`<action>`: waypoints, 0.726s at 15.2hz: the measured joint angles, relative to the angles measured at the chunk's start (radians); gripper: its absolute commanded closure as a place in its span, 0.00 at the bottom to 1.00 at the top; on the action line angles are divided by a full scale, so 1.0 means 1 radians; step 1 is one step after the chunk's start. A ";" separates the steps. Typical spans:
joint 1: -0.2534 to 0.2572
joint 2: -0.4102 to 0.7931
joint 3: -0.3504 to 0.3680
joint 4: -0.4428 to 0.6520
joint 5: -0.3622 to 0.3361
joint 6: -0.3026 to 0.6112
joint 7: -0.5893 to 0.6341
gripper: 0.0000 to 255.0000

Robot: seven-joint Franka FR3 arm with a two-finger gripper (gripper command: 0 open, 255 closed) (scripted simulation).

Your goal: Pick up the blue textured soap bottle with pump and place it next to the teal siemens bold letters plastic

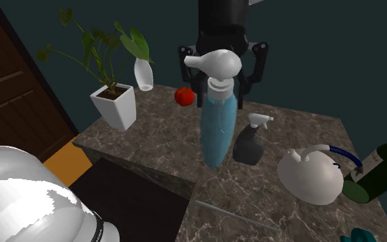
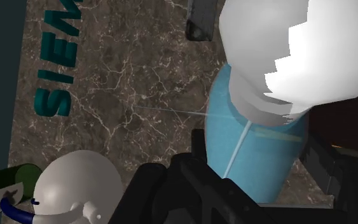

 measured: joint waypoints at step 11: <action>-0.097 -0.184 -0.127 -0.027 -0.175 -0.054 -0.236 1.00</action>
